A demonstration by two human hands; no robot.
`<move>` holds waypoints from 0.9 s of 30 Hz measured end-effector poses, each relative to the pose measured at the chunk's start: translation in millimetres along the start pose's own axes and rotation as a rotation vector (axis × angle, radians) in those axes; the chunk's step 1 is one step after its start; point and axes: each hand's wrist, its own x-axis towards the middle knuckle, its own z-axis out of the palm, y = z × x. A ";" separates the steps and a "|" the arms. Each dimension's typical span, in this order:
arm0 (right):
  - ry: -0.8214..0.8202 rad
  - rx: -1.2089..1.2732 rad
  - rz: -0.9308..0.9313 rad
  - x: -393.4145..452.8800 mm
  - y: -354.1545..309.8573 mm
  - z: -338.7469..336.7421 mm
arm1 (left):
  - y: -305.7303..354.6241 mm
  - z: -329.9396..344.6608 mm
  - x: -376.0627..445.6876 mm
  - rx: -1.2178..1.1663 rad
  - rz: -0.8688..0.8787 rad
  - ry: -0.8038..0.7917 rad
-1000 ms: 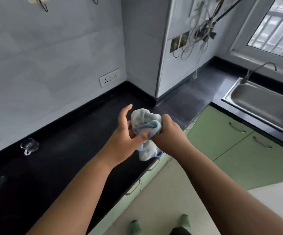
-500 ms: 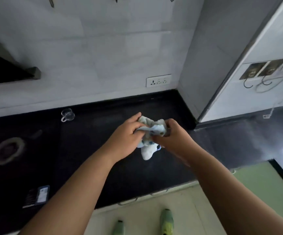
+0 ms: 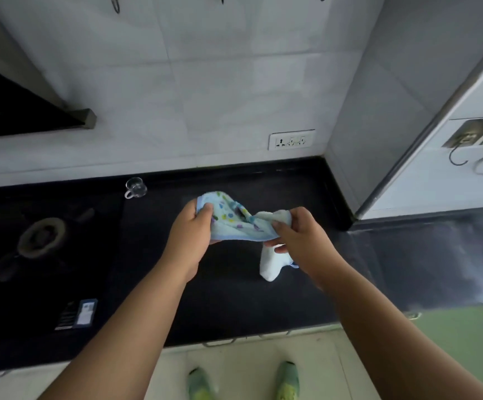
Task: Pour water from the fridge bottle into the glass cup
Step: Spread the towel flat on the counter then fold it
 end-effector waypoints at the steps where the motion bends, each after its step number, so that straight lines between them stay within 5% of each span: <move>1: 0.029 0.014 -0.023 -1.7 -1.0 0.6 | 3.1 0.5 0.4 -0.056 -0.019 -0.008; 8: 0.287 0.057 -0.306 -3.9 -46.6 -19.8 | 53.2 13.2 3.2 -0.481 -0.027 -0.194; 12: 0.254 0.170 -0.458 -2.3 -59.7 -25.4 | 72.0 20.4 10.5 -0.472 0.099 -0.318; 19: 0.218 -0.193 -0.252 16.2 -4.9 -12.4 | 49.4 16.2 20.6 -0.292 0.226 -0.200; 27: 0.153 -0.135 -0.115 43.1 19.9 9.7 | 76.8 24.4 6.5 -0.154 0.401 -0.428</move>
